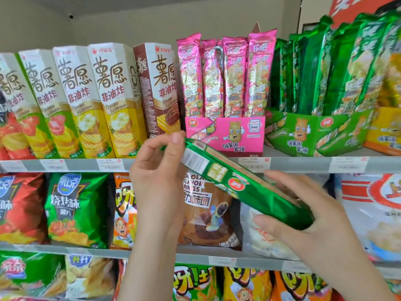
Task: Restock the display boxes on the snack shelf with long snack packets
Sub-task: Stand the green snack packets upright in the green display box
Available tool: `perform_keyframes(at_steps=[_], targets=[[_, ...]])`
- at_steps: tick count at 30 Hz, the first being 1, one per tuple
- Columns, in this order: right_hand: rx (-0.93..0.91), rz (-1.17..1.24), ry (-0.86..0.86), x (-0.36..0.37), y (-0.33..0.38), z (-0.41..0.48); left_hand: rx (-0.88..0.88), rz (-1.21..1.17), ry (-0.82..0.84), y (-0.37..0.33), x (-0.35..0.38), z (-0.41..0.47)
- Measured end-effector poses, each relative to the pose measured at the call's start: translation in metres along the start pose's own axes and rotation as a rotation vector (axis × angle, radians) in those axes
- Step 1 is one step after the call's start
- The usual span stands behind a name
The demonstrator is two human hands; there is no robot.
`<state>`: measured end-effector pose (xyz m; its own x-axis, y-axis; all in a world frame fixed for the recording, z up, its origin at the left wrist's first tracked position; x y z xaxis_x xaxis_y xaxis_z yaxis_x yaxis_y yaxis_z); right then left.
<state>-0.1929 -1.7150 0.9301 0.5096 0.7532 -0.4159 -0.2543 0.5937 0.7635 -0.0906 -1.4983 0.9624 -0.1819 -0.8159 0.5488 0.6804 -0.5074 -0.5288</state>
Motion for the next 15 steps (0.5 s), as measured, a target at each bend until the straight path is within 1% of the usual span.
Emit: perform_keyframes(at_steps=[2, 3, 5, 8, 10, 11, 13, 15], targets=[[0.122, 0.225, 0.167, 0.003, -0.012, 0.002, 0.008, -0.118, -0.079, 0.001, -0.005, 0.004], [0.139, 0.325, 0.194, 0.001, -0.016, 0.002, 0.011, -0.149, -0.094, 0.002, -0.005, 0.005], [0.151, 0.446, 0.156, -0.004, -0.018, 0.004, 0.003, -0.196, -0.089, 0.004, -0.002, 0.005], [0.165, 0.601, 0.024, -0.01, -0.018, 0.005, -0.063, -0.249, -0.061, 0.011, 0.009, 0.001], [0.183, 0.67, -0.045, -0.011, -0.02, 0.003, -0.119, -0.226, -0.011, 0.016, 0.019, -0.006], [0.19, 0.697, -0.07, -0.009, -0.021, 0.001, -0.141, -0.178, 0.026, 0.02, 0.025, -0.013], [0.192, 0.755, -0.073, -0.002, -0.016, 0.0, -0.181, -0.087, 0.128, 0.026, 0.041, -0.029], [0.196, 0.772, -0.044, 0.004, -0.013, 0.0, -0.223, -0.103, 0.21, 0.03, 0.055, -0.044]])
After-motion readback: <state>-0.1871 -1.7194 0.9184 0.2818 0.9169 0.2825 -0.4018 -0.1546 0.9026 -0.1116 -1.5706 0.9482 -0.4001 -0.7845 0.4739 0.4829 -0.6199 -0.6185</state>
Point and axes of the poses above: each hand's wrist, its own z-axis towards the middle knuckle, its own x-axis out of the palm, y = z × x, the point moved 9 cm from there along z, towards the middle knuckle, and after that the axes turned 13 degrees about x, right-handed, at the moved point
